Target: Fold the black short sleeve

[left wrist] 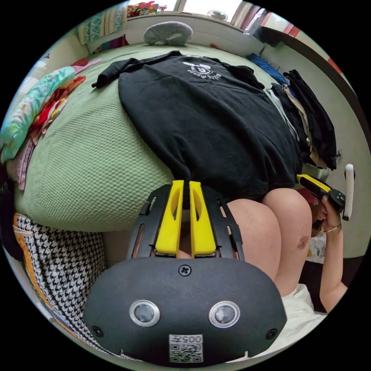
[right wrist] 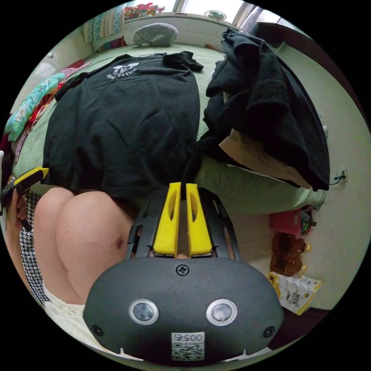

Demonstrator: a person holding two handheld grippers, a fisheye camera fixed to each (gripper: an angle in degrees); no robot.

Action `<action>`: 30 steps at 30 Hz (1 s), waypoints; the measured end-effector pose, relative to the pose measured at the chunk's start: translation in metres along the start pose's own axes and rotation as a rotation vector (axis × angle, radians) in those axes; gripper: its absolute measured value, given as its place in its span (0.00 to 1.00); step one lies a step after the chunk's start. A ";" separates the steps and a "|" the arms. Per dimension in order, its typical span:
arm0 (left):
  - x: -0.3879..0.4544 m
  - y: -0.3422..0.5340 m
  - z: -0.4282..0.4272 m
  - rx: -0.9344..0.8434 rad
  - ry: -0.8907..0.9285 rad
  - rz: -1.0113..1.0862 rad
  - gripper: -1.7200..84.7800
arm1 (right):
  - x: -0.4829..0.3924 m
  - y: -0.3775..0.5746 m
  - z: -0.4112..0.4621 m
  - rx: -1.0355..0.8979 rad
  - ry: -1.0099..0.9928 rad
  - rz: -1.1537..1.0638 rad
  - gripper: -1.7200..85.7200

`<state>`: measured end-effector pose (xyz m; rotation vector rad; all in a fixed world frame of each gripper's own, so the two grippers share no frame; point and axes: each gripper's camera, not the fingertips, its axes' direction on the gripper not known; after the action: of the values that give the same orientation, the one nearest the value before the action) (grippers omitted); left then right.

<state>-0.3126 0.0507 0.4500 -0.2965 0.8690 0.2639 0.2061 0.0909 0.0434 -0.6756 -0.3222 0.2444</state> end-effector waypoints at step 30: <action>0.007 0.047 -0.084 0.034 0.063 -0.043 0.02 | -0.058 -0.002 -0.111 0.143 -0.151 -0.155 0.03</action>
<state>-0.3837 0.0649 0.3862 -0.2931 0.9272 0.2002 0.1939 0.0071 -0.0489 -0.4891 -0.4953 0.1686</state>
